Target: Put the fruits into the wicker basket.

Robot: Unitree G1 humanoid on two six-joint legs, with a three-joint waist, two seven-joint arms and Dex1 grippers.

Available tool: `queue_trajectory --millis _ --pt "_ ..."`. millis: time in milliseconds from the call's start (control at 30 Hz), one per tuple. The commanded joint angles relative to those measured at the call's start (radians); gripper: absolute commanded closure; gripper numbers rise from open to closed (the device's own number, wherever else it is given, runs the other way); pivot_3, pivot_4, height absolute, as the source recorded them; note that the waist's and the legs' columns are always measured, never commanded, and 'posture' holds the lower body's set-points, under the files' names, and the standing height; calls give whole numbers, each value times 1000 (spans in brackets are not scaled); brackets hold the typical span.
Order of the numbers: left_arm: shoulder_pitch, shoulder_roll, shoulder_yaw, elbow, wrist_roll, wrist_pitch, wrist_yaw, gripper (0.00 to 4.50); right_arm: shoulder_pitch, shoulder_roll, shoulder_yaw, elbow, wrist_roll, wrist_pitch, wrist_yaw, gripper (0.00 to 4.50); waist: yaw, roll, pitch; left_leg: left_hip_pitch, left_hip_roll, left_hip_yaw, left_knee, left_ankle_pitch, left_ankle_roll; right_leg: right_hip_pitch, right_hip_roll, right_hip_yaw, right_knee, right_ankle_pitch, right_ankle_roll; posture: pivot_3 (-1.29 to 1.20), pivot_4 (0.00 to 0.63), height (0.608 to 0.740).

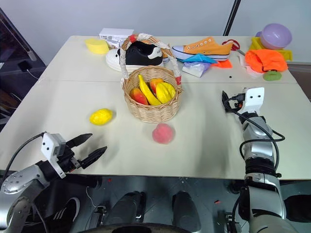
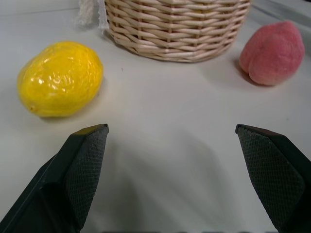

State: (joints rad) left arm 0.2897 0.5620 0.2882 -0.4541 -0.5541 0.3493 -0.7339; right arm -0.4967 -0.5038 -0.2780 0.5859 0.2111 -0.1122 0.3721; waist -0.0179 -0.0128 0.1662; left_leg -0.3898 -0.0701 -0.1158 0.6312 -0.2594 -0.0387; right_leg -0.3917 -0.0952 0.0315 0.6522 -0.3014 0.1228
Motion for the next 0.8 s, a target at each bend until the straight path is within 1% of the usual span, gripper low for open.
queue_trajectory --millis 33,100,167,267,467,667,767,800 --pt "-10 -1 -8 -13 -5 -17 -11 0 0 2 3 -48 3 -18 17 91 -2 0 0 0 0 0 0 0 0 0 0 0 0 0 0 0 150 740" --pt "-17 3 -17 -15 -5 5 -3 0 4 -1 8 -58 -6 -22 22 91 -2 0 0 0 0 0 0 0 0 0 0 0 0 0 0 0 150 740" --pt "-20 16 -34 -23 32 -30 -17 0 7 -3 12 -64 -8 -22 27 91 -1 0 0 0 0 0 0 0 0 0 0 0 0 0 0 0 150 740" --pt "-24 8 -41 -14 14 -45 -41 0 10 -4 13 -70 -8 -19 32 91 0 1 0 0 0 0 0 0 0 0 0 0 0 0 0 0 150 740" --pt "-48 20 -54 16 57 -75 -46 0 17 2 11 -91 6 -5 46 91 1 1 0 0 0 0 0 0 0 0 0 0 0 0 0 0 150 740" --pt "-75 -1 -45 31 48 -112 -48 0 54 5 15 -200 85 45 165 91 0 1 0 0 0 0 0 0 0 0 0 0 0 0 0 0 150 740" --pt "-72 15 -63 29 69 -125 -65 0 61 -5 15 -252 113 84 208 91 1 1 0 0 0 0 0 0 0 0 0 0 0 0 0 0 150 740" --pt "-68 21 -62 24 47 -117 -86 0 63 -11 16 -267 117 98 222 91 1 1 0 0 0 0 0 0 0 0 0 0 0 0 0 0 150 740"
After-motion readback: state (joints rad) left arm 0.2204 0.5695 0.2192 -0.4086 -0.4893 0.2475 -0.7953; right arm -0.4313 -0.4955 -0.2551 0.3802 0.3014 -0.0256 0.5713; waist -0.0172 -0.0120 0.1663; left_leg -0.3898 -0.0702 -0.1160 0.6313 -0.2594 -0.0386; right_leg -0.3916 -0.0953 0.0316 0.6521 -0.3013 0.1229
